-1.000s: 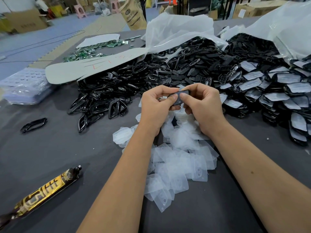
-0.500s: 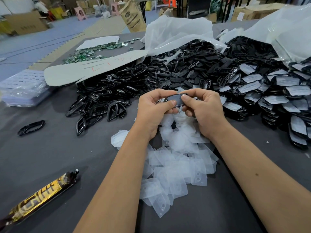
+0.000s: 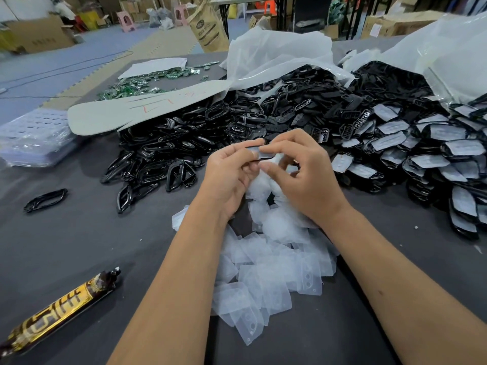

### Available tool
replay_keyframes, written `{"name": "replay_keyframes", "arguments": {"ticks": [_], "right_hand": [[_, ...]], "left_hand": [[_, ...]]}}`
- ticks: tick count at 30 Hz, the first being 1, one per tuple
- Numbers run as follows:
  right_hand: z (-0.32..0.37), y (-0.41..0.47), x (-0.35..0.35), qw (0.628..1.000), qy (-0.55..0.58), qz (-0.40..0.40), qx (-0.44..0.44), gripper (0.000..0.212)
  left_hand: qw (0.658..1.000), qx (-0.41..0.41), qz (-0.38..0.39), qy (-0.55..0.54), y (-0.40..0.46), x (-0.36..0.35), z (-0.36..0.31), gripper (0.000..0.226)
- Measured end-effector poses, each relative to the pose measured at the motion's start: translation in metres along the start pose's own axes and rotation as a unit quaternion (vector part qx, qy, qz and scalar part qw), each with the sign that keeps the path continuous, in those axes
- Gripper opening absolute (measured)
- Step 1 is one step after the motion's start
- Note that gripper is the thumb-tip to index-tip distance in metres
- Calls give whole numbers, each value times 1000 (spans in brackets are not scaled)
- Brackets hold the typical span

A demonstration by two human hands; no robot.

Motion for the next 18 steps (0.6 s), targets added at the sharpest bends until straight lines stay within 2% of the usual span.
{"name": "replay_keyframes", "arguments": {"ticks": [2,4,6,9,12,15,18], "right_hand": [[4,-1,0,999,-29,10,38,23],[7,1,5,996,-59,-16,67,18],[5,1,9,996,-53,-43,51,12],[-12,2,14,994,11,-68,-86,5],[-31,-1,9,966,113,-62,-224,7],[-42,-9,-2,909,237,-24,-343,10],[-45,-11,-8,882,280,5,-378,11]], "left_hand": [[999,32,11,-28,0,0,2,23],[998,57,22,-28,-3,-2,5,21],[996,84,21,-36,-5,-4,7,18],[995,94,12,-18,-6,-4,9,36],[998,43,23,39,-7,-5,7,10],[999,12,8,44,-6,-4,1,9],[999,-7,-5,44,-4,-2,-2,9]]}}
Point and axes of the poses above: each hand's wrist, its own y-axis towards the middle knuckle, its own x-axis out of the back of the hand, z = x × y, the point moved 8 cm from there along y, towards the middle knuckle, and after that the axes turned 15 degrees about -z, right-handed, at the moved point
